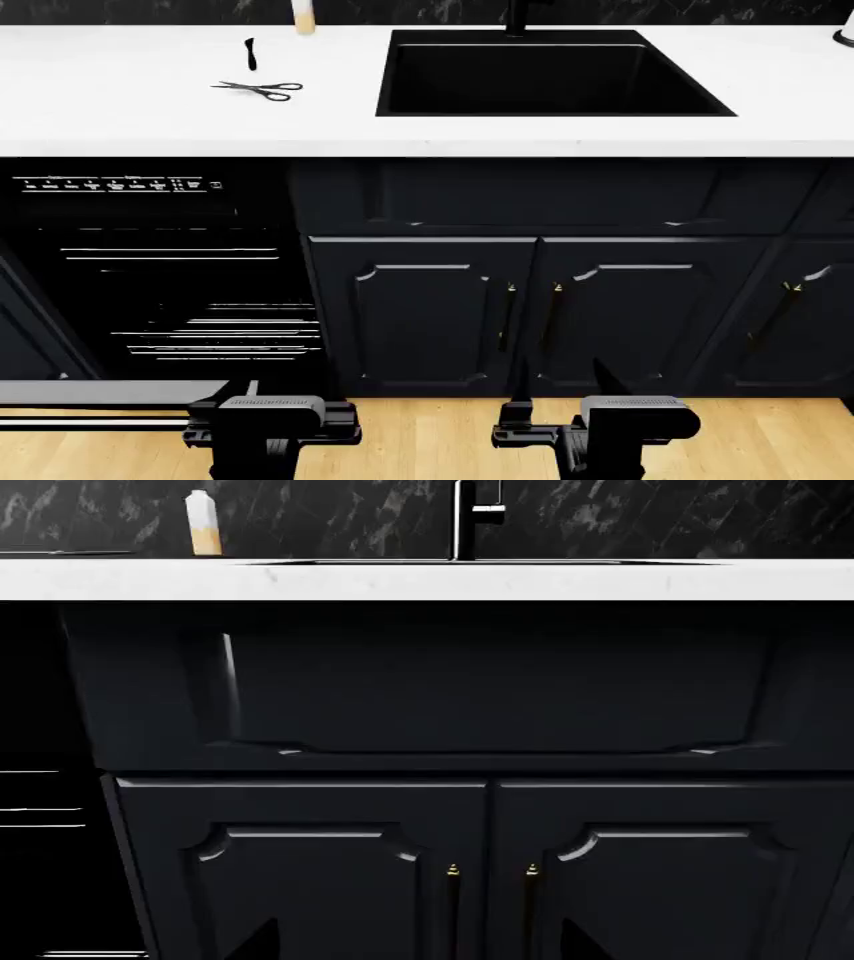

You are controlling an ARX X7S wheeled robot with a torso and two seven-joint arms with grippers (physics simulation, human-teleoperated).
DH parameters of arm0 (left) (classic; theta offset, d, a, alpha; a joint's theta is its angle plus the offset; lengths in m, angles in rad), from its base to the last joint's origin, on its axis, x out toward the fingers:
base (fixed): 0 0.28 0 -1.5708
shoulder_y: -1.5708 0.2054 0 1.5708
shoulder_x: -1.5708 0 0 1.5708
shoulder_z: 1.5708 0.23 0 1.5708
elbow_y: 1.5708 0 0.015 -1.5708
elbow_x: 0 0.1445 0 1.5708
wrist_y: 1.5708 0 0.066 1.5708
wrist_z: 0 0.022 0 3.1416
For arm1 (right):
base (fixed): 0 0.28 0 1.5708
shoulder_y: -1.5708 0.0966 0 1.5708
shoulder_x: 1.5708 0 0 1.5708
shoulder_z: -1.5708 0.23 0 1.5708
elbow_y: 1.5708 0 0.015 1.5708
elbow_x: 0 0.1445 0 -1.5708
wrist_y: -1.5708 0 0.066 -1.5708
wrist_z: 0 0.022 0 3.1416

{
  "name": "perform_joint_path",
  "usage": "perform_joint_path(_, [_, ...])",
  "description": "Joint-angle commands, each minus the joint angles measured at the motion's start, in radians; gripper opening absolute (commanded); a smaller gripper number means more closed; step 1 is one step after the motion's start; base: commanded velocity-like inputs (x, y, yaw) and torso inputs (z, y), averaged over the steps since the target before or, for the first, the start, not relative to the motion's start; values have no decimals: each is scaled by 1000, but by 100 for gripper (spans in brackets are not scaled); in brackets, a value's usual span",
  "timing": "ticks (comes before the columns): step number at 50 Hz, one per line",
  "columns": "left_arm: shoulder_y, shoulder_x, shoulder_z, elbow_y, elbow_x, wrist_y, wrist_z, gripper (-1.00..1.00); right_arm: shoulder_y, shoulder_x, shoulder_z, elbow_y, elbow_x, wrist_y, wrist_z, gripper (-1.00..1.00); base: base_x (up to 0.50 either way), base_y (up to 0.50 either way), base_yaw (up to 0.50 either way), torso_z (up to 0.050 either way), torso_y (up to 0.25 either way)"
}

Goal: Close the dishwasher door

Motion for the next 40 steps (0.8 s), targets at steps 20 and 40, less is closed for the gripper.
perform_joint_path(20, [20,-64,67,-4,-80,110,-38,100,-19,65,-84,-24,60,-10,46,100,0,0,0,0,0])
perform_joint_path(40, [16,-87,96,3,-101,81,-73,100,-17,87,-112,-20,88,-4,73,100,0,0,0,-30,0])
